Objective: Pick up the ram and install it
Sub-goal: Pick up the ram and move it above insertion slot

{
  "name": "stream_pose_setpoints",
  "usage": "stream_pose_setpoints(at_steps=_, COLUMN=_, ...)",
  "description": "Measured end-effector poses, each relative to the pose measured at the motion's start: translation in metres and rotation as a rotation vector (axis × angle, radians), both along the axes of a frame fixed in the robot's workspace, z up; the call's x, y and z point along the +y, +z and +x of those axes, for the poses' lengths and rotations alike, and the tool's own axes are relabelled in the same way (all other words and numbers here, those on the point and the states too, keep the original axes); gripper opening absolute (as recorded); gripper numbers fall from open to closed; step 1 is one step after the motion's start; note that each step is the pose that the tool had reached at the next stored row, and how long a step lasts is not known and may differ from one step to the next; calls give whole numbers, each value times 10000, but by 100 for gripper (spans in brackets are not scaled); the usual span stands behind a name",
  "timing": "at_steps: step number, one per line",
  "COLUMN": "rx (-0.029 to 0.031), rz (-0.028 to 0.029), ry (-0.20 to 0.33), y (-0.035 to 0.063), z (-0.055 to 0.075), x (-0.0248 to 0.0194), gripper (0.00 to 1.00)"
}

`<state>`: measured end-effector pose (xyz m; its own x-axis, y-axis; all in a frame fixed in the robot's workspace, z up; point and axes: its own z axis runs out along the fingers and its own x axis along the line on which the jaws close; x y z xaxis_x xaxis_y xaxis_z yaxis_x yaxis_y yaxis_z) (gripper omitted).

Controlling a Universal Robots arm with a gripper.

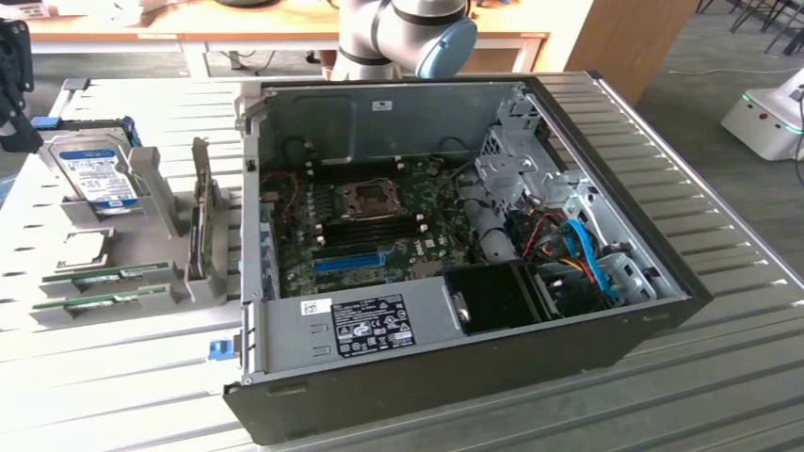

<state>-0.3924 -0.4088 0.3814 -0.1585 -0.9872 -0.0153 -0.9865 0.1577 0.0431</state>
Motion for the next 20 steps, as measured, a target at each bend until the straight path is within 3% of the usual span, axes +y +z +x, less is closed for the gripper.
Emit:
stream_pose_setpoints(at_steps=7, rx=0, rz=0, ry=1008, y=-1, z=0, x=0, gripper=11)
stream_pose_setpoints(at_steps=14, rx=0, rz=0, ry=1047, y=-1, z=0, x=0, gripper=11)
stream_pose_setpoints(at_steps=20, rx=0, rz=0, ry=1384, y=-2, z=0, x=0, gripper=11)
